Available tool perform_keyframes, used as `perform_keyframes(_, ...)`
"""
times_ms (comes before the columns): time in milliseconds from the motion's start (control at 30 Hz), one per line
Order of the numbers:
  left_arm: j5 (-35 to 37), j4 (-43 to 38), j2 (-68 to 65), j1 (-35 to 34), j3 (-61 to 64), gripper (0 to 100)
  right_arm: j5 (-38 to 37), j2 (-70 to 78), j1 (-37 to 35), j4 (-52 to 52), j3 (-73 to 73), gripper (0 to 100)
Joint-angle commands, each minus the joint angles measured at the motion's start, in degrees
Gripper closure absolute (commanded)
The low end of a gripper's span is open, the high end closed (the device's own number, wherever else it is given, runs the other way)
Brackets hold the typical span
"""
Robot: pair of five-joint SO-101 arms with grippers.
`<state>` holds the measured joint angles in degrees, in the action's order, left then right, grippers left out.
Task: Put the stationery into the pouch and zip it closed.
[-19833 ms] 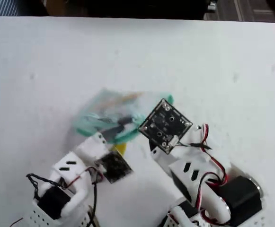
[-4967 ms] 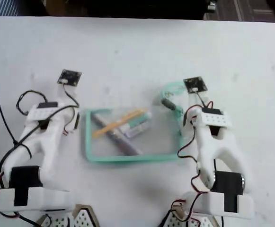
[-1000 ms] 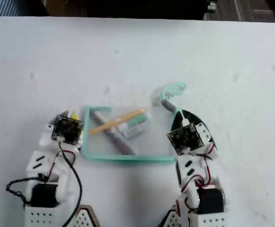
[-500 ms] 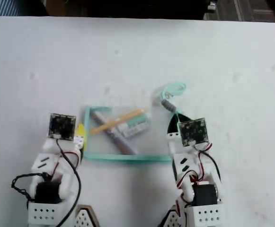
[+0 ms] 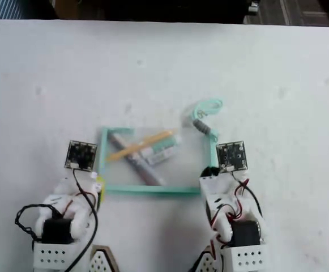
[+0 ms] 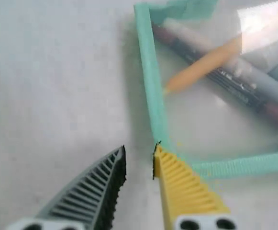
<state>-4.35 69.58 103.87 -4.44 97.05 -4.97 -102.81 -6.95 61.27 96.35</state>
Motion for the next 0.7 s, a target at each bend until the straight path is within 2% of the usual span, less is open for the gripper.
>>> perform_keyframes(0,0.7,4.2,0.6,-0.1,-0.1,88,0.5,-0.2,-0.1,5.1,0.5,97.7)
perform_keyframes(100,0.6,4.2,0.6,0.0,-0.1,90,0.2,-0.3,-0.1,8.1,0.5,97.7)
perform_keyframes(200,0.5,4.2,0.6,0.1,-0.1,98,0.2,-0.3,-0.1,9.4,0.5,97.7)
perform_keyframes(667,0.9,4.2,0.6,0.6,-0.1,98,0.2,-0.3,-0.2,11.2,0.5,98.1)
